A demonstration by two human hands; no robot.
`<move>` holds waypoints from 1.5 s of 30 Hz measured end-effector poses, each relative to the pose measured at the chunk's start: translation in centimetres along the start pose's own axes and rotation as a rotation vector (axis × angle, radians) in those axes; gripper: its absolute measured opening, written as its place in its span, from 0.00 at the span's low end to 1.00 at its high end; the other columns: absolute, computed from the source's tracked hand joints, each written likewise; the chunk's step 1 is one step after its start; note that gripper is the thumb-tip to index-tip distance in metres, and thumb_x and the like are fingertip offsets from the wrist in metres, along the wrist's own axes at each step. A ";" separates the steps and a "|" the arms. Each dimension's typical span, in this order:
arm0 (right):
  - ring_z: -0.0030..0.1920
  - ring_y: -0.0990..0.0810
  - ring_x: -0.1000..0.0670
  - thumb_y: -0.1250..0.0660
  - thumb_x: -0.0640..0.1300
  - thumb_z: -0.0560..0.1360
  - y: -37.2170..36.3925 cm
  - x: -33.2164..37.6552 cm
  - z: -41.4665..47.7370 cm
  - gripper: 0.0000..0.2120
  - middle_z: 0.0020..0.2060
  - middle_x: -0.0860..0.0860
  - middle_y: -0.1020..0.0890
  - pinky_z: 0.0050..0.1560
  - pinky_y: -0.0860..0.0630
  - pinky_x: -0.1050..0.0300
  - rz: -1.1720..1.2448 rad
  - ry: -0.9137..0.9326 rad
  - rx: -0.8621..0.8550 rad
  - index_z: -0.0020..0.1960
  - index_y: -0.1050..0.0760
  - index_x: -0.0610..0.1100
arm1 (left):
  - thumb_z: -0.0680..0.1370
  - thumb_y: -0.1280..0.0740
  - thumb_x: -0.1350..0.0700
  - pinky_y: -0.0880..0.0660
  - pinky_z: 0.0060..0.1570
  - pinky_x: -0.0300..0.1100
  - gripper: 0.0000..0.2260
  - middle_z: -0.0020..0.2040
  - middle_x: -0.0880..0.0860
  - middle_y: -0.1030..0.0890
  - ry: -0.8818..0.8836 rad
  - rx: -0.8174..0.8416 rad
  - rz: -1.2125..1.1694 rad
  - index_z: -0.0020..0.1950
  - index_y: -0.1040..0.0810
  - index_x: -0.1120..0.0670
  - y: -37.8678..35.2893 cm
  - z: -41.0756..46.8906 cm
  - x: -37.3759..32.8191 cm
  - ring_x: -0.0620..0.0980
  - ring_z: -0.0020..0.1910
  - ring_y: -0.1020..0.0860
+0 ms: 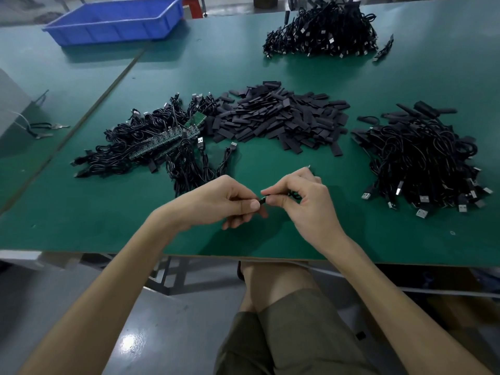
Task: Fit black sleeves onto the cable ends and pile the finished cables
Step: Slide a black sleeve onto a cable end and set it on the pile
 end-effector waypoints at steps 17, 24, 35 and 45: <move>0.45 0.21 0.42 0.26 0.40 0.78 -0.7 2.0 -1.0 0.06 0.42 0.48 0.15 0.51 0.24 0.44 -0.321 0.371 -0.036 0.52 0.14 0.40 | 0.79 0.30 0.50 0.32 0.27 0.34 0.15 0.34 0.51 0.26 0.174 0.158 -0.291 0.56 0.14 0.60 1.2 -1.4 1.1 0.45 0.30 0.30; 0.44 0.22 0.43 0.26 0.40 0.78 -0.8 1.9 -1.1 0.05 0.42 0.49 0.15 0.50 0.23 0.49 -0.272 0.401 0.001 0.49 0.14 0.38 | 0.78 0.30 0.52 0.28 0.30 0.36 0.14 0.34 0.54 0.24 0.153 0.136 -0.290 0.55 0.14 0.61 0.8 -1.4 0.9 0.47 0.31 0.27; 0.44 0.22 0.51 0.23 0.37 0.73 -0.6 1.2 -0.7 0.04 0.39 0.53 0.15 0.50 0.27 0.64 -0.041 0.229 0.081 0.48 0.12 0.42 | 0.78 0.29 0.50 0.25 0.33 0.38 0.12 0.34 0.54 0.22 0.118 0.085 -0.209 0.53 0.13 0.57 0.3 -1.4 0.7 0.49 0.32 0.25; 0.49 0.20 0.54 0.21 0.41 0.71 -0.6 0.5 -0.4 0.08 0.39 0.61 0.17 0.55 0.25 0.61 0.066 0.056 0.137 0.49 0.13 0.50 | 0.81 0.31 0.56 0.25 0.32 0.39 0.08 0.32 0.52 0.22 0.050 -0.007 -0.138 0.46 0.12 0.54 -0.1 -1.5 0.0 0.49 0.33 0.24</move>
Point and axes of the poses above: each hand's wrist, its own z-axis towards the middle knuckle, its own y-axis out of the back of the hand, x = y × z, the point moved 4 cm from there along z, towards the middle knuckle
